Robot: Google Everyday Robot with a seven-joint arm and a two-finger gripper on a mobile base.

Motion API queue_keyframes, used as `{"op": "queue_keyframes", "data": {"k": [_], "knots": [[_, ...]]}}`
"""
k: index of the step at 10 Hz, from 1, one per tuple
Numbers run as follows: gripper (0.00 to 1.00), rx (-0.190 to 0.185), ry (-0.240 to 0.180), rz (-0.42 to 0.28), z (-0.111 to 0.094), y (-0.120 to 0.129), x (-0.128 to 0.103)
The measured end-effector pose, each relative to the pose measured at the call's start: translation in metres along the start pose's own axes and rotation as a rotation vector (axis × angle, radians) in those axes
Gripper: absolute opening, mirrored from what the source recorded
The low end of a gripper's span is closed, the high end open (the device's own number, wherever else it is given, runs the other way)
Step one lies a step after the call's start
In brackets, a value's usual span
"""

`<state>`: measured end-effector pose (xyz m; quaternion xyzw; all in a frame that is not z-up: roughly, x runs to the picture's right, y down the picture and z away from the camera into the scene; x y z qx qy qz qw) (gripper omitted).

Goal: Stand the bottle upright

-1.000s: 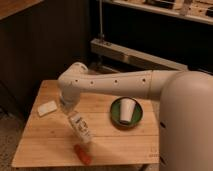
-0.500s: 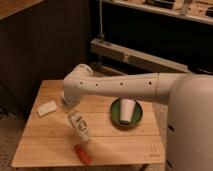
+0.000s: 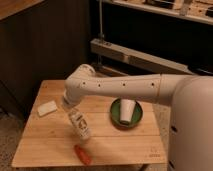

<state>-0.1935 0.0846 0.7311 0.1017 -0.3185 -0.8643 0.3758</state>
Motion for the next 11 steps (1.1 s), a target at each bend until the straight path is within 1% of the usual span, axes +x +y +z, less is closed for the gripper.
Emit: {"op": "queue_keyframes", "data": {"k": [2,5,6,7,8,9,11], "knots": [[0.27,0.0,0.019,0.008,-0.002,0.004,0.001],[0.27,0.003,0.082,-0.007,-0.007,0.009,0.003],[0.27,0.006,0.114,-0.023,-0.009,0.011,0.005],[0.27,0.004,0.134,-0.04,-0.011,0.012,0.006],[0.27,0.01,0.157,-0.058,-0.012,0.011,0.007],[0.27,0.017,0.191,-0.087,-0.014,0.012,0.008],[0.27,0.033,0.227,-0.122,-0.015,0.012,0.01]]}}
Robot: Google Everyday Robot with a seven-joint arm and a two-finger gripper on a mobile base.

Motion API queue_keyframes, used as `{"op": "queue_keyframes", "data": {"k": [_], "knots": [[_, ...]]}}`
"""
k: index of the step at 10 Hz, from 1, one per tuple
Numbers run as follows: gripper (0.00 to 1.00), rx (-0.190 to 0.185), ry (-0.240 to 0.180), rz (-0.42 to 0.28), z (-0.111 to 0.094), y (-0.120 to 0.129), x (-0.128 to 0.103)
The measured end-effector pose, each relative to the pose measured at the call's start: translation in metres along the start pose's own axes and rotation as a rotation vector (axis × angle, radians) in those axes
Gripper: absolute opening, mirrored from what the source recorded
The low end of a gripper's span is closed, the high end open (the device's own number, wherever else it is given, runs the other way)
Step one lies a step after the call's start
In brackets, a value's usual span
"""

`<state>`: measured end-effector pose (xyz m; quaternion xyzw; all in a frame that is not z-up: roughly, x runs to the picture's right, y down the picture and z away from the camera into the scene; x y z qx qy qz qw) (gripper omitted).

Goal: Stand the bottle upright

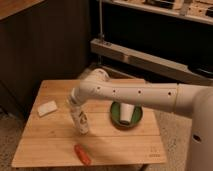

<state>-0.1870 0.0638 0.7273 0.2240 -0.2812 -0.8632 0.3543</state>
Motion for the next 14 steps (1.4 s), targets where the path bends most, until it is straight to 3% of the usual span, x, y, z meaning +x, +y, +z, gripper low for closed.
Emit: {"op": "queue_keyframes", "data": {"k": [4,6,8,14], "knots": [[0.28,0.036,0.054,-0.049,0.0,-0.0008,0.0025],[0.43,0.049,0.083,-0.058,-0.0018,0.0007,0.0003],[0.48,0.059,0.095,-0.066,-0.0018,-0.0009,0.001],[0.48,0.07,0.098,-0.072,-0.002,-0.0018,-0.0001]]}}
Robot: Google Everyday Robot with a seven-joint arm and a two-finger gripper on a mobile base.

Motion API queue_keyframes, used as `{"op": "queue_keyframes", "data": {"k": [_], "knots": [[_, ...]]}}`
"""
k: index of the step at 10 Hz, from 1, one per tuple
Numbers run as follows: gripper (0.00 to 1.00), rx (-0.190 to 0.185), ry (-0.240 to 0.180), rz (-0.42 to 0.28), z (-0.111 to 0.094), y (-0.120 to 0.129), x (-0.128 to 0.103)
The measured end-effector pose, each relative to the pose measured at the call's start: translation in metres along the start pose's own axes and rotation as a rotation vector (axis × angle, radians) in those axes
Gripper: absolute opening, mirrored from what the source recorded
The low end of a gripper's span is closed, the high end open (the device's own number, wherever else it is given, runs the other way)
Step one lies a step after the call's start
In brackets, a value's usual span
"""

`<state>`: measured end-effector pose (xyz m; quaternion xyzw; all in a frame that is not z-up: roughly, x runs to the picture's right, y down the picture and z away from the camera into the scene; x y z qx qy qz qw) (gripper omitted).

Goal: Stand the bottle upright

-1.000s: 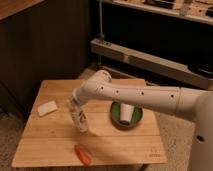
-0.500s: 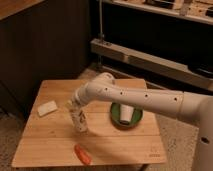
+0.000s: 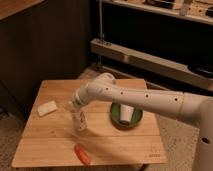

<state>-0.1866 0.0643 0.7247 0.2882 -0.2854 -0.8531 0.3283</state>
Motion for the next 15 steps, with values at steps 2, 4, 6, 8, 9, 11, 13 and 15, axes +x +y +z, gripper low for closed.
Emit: {"op": "queue_keyframes", "data": {"k": [2,4,6,8,9,11,13,15], "knots": [[0.5,0.002,-0.003,0.001,0.0,0.0,-0.001],[0.67,-0.001,-0.002,0.0,-0.002,0.0,-0.001],[0.71,0.006,-0.007,0.009,-0.004,-0.001,0.0],[0.53,0.014,-0.011,0.009,-0.002,-0.003,0.001],[0.5,0.009,-0.006,0.004,-0.003,-0.002,0.0],[0.57,0.0,0.0,-0.004,-0.006,-0.002,0.001],[0.74,0.006,-0.005,0.006,-0.01,0.0,0.002],[0.8,0.013,-0.008,0.002,-0.006,-0.003,0.002]]}}
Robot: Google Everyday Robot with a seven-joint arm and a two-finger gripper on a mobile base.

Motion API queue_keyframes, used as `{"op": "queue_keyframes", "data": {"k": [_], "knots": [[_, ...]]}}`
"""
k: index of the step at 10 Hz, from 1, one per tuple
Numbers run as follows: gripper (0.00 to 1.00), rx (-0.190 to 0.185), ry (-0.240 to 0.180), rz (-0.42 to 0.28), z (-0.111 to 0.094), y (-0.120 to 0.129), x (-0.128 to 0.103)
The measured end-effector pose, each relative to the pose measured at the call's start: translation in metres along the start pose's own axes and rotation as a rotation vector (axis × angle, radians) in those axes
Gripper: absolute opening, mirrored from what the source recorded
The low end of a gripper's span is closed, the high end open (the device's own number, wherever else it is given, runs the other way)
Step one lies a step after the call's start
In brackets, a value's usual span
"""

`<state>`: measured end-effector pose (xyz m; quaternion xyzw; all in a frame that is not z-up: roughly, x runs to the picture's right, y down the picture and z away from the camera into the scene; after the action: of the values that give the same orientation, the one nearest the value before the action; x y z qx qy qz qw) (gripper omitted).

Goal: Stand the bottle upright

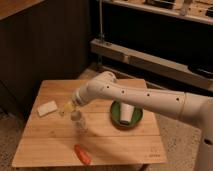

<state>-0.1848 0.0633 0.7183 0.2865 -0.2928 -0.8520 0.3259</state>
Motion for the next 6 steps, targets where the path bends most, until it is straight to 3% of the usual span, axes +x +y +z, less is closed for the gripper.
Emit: {"op": "queue_keyframes", "data": {"k": [2,6], "knots": [[0.7,-0.005,0.005,0.005,-0.0035,0.0018,0.0014],[0.7,0.0,0.008,0.001,-0.0046,0.0006,0.0013]]}}
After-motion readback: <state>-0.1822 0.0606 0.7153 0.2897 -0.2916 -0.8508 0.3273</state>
